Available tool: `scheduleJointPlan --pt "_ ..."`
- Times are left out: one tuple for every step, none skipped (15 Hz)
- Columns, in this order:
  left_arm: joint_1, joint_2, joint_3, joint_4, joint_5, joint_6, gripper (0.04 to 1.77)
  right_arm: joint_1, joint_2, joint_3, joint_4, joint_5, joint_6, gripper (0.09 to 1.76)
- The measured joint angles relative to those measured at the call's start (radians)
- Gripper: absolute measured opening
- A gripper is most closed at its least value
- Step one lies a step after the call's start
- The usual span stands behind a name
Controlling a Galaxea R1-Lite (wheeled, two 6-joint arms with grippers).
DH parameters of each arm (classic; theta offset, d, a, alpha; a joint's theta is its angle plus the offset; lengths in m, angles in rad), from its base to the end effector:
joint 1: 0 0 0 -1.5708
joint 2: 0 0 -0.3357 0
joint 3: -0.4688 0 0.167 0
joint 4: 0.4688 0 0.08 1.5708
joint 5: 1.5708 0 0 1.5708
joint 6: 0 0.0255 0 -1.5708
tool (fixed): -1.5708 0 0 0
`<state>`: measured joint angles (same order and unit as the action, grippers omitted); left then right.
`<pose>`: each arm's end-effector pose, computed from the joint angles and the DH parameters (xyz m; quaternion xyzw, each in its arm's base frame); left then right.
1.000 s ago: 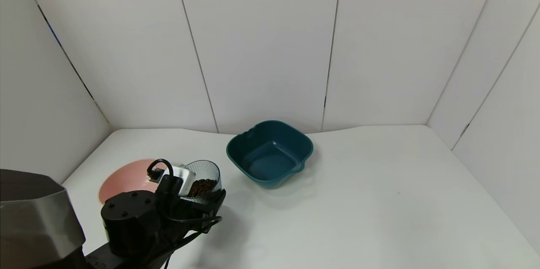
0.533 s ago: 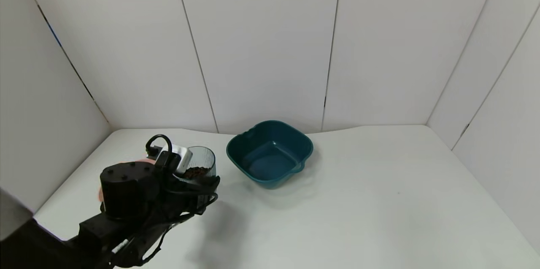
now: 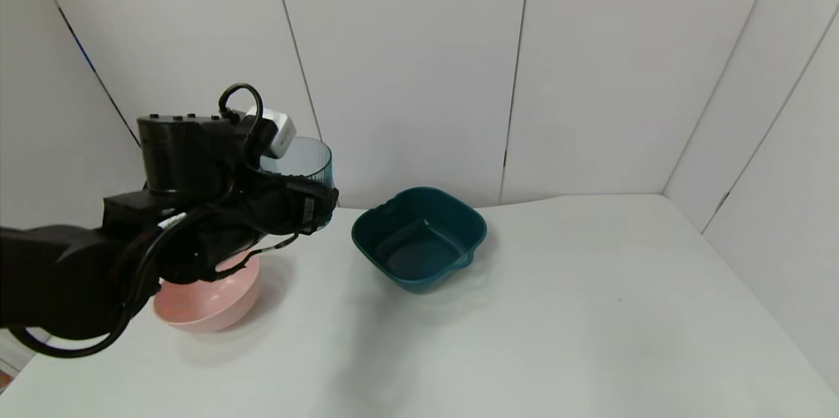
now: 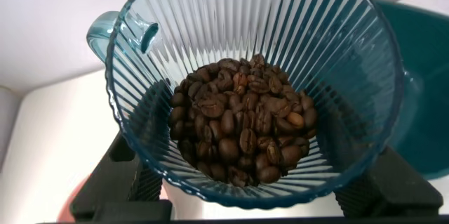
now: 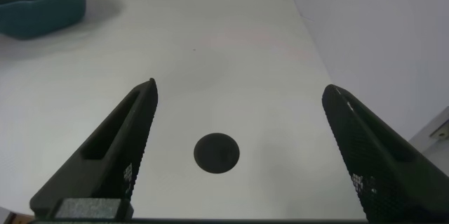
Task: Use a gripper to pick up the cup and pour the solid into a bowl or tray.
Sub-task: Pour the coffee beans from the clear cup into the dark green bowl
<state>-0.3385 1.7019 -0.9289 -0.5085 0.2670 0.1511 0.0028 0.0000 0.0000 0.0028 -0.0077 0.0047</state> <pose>0.2892 -0.0947 0.2555 0.1140 0.1228 -0.0448 0.9848 -0.0812 -0.0004 0.0752 0.0023 0.0014 -0.0025 1.0000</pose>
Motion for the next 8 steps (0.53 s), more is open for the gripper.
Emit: scheduleJointPlan --pt "0.000 0.006 -0.059 0.052 -0.002 0.011 1.30 0.000 0.000 0.000 0.000 0.000 0.000 1.71" --pt "0.001 0.017 -0.118 0.103 -0.011 0.035 1.30 0.000 0.000 0.000 0.000 0.000 0.000 1.71" --pt "0.001 0.030 -0.165 0.141 -0.023 0.072 1.30 0.000 0.000 0.000 0.000 0.000 0.000 1.71" --pt "0.002 0.046 -0.205 0.167 -0.031 0.110 1.30 0.000 0.000 0.000 0.000 0.000 0.000 1.71" --pt "0.002 0.067 -0.241 0.179 -0.035 0.145 1.30 0.000 0.000 0.000 0.000 0.000 0.000 1.71" --pt "0.003 0.088 -0.270 0.183 -0.035 0.191 1.30 0.000 0.000 0.000 0.000 0.000 0.000 1.71" --pt "0.003 0.110 -0.299 0.184 -0.036 0.239 1.30 0.000 0.000 0.000 0.000 0.000 0.000 1.71" --pt "0.003 0.134 -0.330 0.188 -0.037 0.283 1.30 0.000 0.000 0.000 0.000 0.000 0.000 1.71"
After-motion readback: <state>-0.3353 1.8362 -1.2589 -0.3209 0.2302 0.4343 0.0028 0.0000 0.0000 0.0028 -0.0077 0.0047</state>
